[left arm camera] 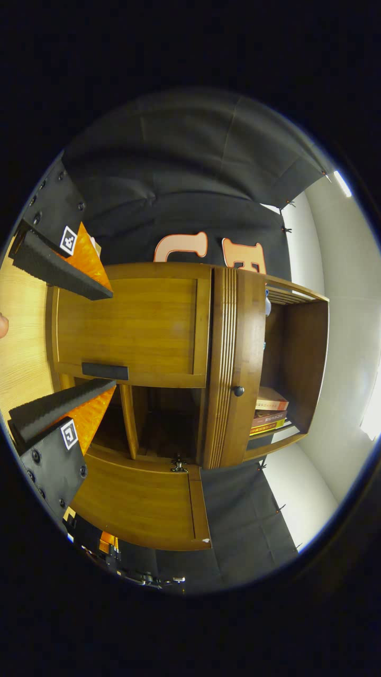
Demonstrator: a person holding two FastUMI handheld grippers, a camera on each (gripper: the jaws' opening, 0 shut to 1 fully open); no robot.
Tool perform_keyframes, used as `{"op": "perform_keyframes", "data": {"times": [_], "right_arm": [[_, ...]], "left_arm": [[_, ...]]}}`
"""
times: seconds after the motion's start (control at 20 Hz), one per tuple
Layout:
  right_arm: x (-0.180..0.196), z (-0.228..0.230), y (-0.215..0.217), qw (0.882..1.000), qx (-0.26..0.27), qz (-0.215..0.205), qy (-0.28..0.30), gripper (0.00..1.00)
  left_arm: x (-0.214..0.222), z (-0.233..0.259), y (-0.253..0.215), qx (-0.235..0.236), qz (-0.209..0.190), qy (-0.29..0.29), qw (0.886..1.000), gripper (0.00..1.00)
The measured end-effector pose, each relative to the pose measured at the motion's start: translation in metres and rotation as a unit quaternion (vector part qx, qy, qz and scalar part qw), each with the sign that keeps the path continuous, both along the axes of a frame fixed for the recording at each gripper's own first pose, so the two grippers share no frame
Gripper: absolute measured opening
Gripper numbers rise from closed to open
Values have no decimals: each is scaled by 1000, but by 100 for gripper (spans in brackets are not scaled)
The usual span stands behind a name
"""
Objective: Open the right door of the double-door shoe cabinet with the right hand, and open the left door with the left hand.
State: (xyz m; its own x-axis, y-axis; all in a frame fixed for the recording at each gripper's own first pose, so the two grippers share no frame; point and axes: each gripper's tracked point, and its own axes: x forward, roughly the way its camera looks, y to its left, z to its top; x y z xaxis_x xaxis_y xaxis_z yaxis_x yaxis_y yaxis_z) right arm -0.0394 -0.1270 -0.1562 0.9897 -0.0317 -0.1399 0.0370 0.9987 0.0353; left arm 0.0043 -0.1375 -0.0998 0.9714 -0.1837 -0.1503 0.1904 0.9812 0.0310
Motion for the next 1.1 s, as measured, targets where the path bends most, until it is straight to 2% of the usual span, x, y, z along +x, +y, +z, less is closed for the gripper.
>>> {"op": "perform_keyframes", "data": {"times": [0.05, 0.1, 0.15, 0.2, 0.25, 0.35, 0.4, 0.45, 0.5, 0.6, 0.7, 0.8, 0.85, 0.9, 0.95, 1.1], "right_arm": [[-1, 1, -3, 1000, 1, -1, 1, 19], [-2, 2, -8, 1000, 1, -4, 1, 5], [-3, 1, -13, 1000, 2, -9, 0, 0], [-4, 2, -16, 1000, 6, -10, -2, 22], [-4, 0, -20, 1000, 7, -14, -2, 7], [-9, 1, -32, 1000, 4, -26, -2, 10], [-12, 2, -33, 1000, 7, -27, -4, 0], [-14, 4, -37, 999, 7, -32, -6, 27], [-17, 6, -43, 999, 2, -39, -9, 13], [-18, 8, -53, 998, -9, -53, -14, 14], [-18, 12, -63, 997, -17, -69, -20, 19], [-15, 13, -72, 996, -25, -81, -21, 28], [-14, 14, -76, 996, -28, -86, -22, 36], [-12, 13, -80, 995, -30, -91, -23, 50], [-10, 13, -83, 995, -31, -96, -26, 42], [-10, 11, -93, 993, -29, -113, -25, 50]], "left_arm": [[6, -9, -5, -3, -3, 9, 1000, 96], [11, -15, -11, -8, -9, 18, 1000, 97], [16, -20, -16, -12, -14, 24, 1000, 97], [21, -25, -23, -14, -19, 27, 999, 97], [28, -32, -27, -16, -22, 29, 999, 97], [40, -42, -35, -24, -29, 27, 999, 97], [44, -47, -40, -27, -31, 29, 999, 96], [49, -50, -44, -30, -33, 33, 998, 95], [54, -54, -48, -30, -34, 35, 998, 95], [64, -65, -54, -23, -34, 37, 998, 97], [75, -75, -61, -17, -38, 40, 998, 97], [87, -87, -69, -9, -39, 44, 998, 95], [93, -92, -72, -6, -39, 44, 998, 95], [100, -96, -75, -2, -39, 44, 998, 96], [106, -101, -78, 0, -41, 45, 998, 95], [124, -114, -84, -1, -44, 52, 998, 95]]}}
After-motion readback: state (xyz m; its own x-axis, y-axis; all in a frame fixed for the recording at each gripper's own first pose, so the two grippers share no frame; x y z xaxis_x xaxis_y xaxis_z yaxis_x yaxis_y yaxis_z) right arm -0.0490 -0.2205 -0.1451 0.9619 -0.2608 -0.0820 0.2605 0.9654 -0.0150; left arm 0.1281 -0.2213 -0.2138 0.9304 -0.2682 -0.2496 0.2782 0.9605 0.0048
